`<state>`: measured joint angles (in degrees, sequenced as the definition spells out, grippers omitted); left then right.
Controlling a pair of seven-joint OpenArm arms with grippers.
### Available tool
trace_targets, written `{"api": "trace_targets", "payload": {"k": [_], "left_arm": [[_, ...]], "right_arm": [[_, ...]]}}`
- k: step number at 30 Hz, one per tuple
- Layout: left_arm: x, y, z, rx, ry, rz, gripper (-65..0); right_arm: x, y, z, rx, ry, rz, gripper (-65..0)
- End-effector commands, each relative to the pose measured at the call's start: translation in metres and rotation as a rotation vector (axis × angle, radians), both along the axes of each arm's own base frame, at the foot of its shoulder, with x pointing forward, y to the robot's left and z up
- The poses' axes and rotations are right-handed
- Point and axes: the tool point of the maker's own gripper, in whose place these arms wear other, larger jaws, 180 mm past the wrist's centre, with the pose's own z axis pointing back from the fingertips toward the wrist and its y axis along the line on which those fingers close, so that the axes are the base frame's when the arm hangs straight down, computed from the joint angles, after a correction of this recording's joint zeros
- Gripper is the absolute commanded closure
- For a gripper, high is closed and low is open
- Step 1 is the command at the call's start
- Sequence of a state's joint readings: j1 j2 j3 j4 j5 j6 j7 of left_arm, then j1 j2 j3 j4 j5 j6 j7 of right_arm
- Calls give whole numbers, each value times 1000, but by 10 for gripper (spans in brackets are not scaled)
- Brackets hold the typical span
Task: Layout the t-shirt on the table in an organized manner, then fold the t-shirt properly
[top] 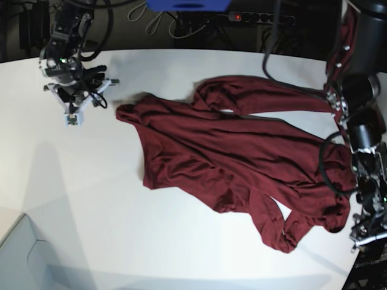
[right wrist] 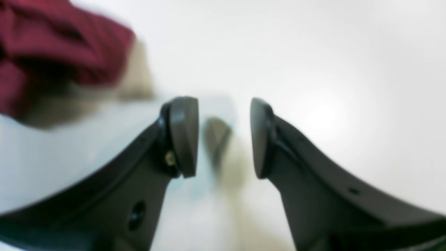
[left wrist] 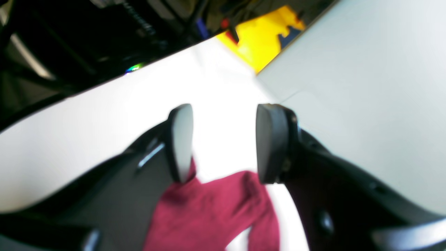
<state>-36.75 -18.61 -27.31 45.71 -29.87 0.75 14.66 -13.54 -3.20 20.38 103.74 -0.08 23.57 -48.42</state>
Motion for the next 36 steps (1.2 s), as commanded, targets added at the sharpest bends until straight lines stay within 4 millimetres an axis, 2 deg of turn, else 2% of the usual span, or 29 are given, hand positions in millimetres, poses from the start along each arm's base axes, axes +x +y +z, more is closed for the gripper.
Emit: {"api": "trace_targets", "payload": {"k": [1,6,9,12,16,18,21,23,26,29,34,36], "left_arm": [[-6,10,15,41,-39,13,-284],[-58,-10,-34,101,37,-27,-284],[-83,-16,-62,109,93,-41,-284],[-93,-24,-86,89,146,-48,-284],[-107,-25,-129,33,246,-40,-284],[-106,-30,-143,18,279,-50,-284],[-103,-36,-160,27,348,-89,-284],[-106,-40,-173,39,397,-117,-284],[-118,-32,-187,66,465,-132,-284],[-125,-19,-187,100,494,-137,-284],[-167,22,-191,168,565,-106,-284],[-177,30,-188,198,576,-108,-284]], "right_arm": [[5,1,10,-8,-39,18,-251],[14,23,21,-2,-70,85,-251],[18,43,24,14,-80,139,-251],[21,69,25,37,-87,206,-251],[25,102,28,65,-101,295,-251],[26,118,29,81,-105,337,-251],[34,132,34,88,-124,377,-251],[35,134,27,95,-107,382,-251],[39,134,9,100,-60,383,-251],[38,134,-4,107,-24,384,-251],[20,131,-18,106,27,386,-251],[16,131,-20,107,36,385,-251]]}}
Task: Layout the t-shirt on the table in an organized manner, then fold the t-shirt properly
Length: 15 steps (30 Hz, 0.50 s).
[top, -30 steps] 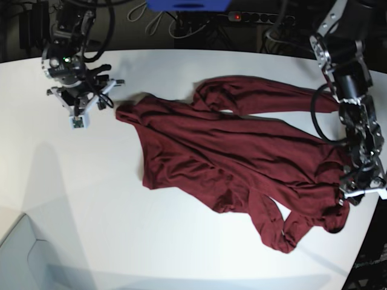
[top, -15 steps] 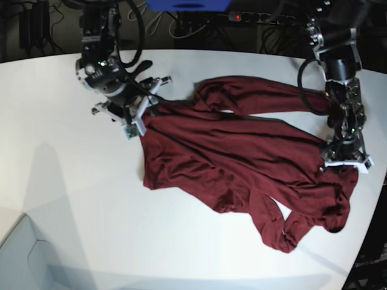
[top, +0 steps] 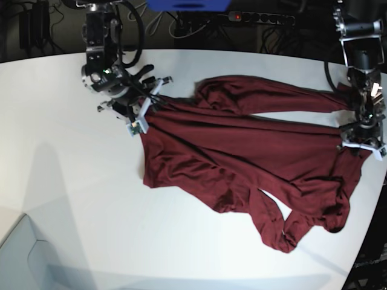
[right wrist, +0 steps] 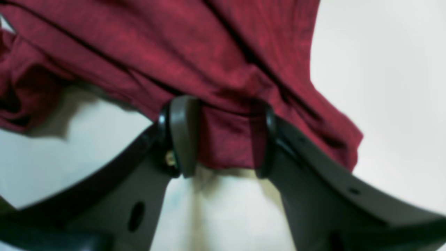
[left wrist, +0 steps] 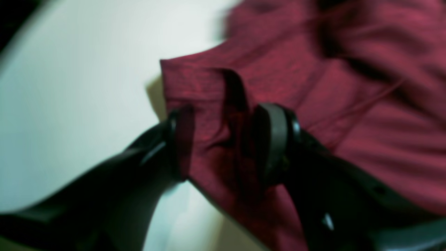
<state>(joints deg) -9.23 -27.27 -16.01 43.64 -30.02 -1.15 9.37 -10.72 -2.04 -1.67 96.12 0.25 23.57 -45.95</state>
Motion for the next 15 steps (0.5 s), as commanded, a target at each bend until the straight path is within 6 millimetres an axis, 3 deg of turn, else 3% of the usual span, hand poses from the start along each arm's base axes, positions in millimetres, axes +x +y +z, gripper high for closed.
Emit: {"api": "trace_targets", "payload": {"k": [1,4,7,15], "left_arm": [[-18,2,-12,-17,82,9,-284],[-30,5,-4,21,80,-19,-284],[-35,13,15,34,17,7,-284],[-34,0,84,-15,-132,35,-284]], "right_arm": [[-6,0,-2,-13,24,12,-251],[-15,0,-3,-13,33,13,-251],[-21,0,5,-13,14,17,-251],[-25,16,61,-18,-136,96,-251]]}}
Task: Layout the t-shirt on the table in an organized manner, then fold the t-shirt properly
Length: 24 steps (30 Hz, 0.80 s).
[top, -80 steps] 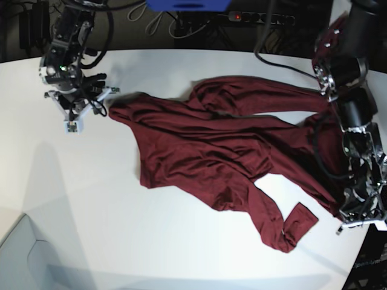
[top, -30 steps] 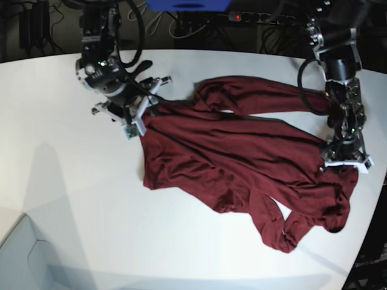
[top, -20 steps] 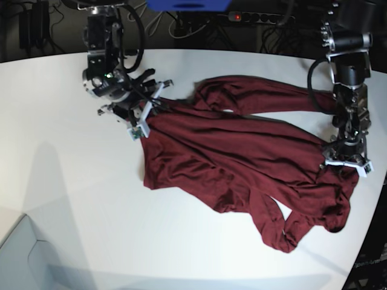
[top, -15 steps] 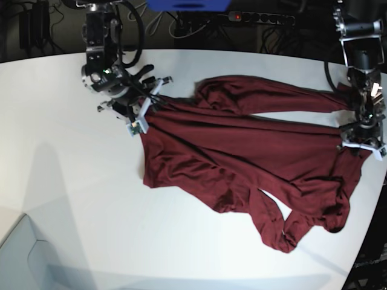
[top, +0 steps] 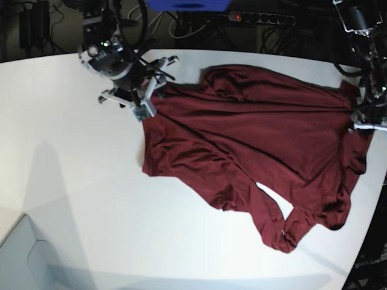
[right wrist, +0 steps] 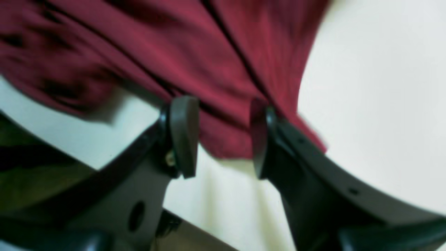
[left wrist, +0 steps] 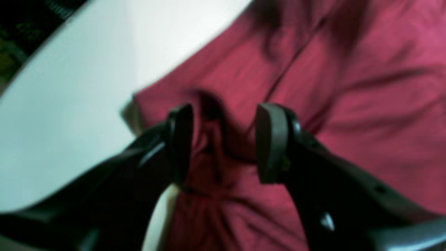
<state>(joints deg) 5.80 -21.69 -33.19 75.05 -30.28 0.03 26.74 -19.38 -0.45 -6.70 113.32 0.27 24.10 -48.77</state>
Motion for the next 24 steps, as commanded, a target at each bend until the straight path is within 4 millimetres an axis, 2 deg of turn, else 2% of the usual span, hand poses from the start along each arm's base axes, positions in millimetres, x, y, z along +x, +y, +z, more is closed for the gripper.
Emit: {"api": "trace_targets", "payload": {"k": [1,4,7,9,11,13,16,20,24], "left_arm": [[9,13,34,42,-74,16,-284],[14,10,61,32,-136,28,-284],[31,3,73,18,-177,23,-284],[45,-6,62,-21,-173,13,-284],[53,-12,42,-67,-141,14,-284],[61,-17,23,-114,-107,19,-284],[73,-27,-1,-164,-50,8,-284],[69,-26,-22,-204,-4,32,-284],[60,-16,-31,-163,-24,67,-284]], "right_arm": [[5,-1,11,-1,-43,3,-251],[19,-8,19,-5,-79,-19,-251],[41,-10,25,-10,-113,-24,-253],[60,-10,32,-12,-146,-22,-256],[76,-11,34,-16,-158,-23,-257],[94,-11,30,-20,-152,-22,-263],[117,-12,16,-27,-117,-22,-311],[141,-22,0,-56,-72,-24,-376],[159,-27,-12,-68,-29,-27,-373]]}}
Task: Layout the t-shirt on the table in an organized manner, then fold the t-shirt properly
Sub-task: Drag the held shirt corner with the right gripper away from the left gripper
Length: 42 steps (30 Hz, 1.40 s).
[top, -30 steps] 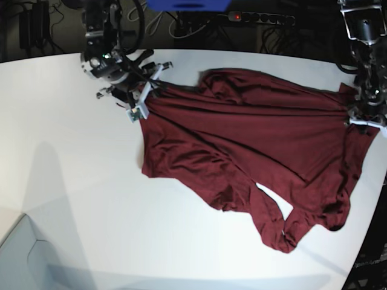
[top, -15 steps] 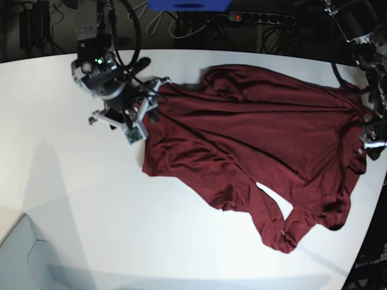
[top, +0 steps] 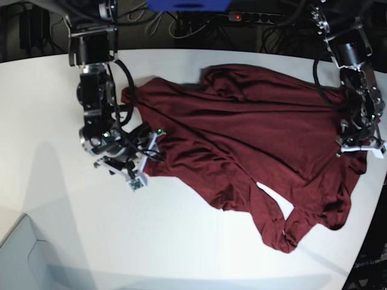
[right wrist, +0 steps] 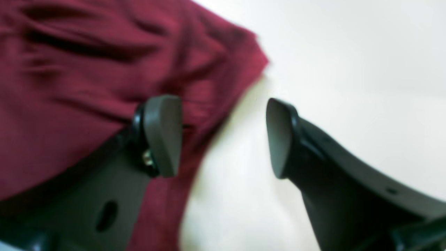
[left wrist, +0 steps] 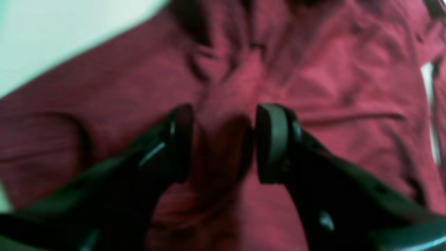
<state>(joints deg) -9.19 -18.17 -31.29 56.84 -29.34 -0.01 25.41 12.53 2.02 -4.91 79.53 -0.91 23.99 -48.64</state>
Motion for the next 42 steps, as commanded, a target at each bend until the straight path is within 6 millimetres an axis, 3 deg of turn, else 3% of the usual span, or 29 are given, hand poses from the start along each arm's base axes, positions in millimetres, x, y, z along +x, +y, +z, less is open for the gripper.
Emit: {"api": "trace_targets", "payload": {"k": [1,6,8,11,16,21,26,33,38,42], "left_arm": [[-1,12,9,40,-20,11,-284],[-22,24,-2,73,7,29,-284],[-28,25,-6,74,17,32,-284],[-37,33,-7,92,37,35,-284],[-47,37,-11,100,59,36,-284],[-56,44,-20,98,93,48,-284],[-62,48,-25,94,114,57,-284],[-63,48,-26,94,116,57,-284],[-63,49,-25,96,116,57,-284],[-66,49,-27,96,122,56,-284]], "right_arm": [[18,7,14,29,-44,6,-372],[33,11,-4,74,-40,3,-362],[36,14,-8,94,-51,2,-330],[40,16,-12,118,-65,0,-229],[52,16,2,145,-119,-15,-8],[70,3,35,194,-207,-86,0],[84,-23,62,220,-284,-171,0],[91,-45,68,233,-303,-256,-1],[96,-94,72,234,-331,-519,-2],[100,-99,77,237,-344,-537,-3]]}}
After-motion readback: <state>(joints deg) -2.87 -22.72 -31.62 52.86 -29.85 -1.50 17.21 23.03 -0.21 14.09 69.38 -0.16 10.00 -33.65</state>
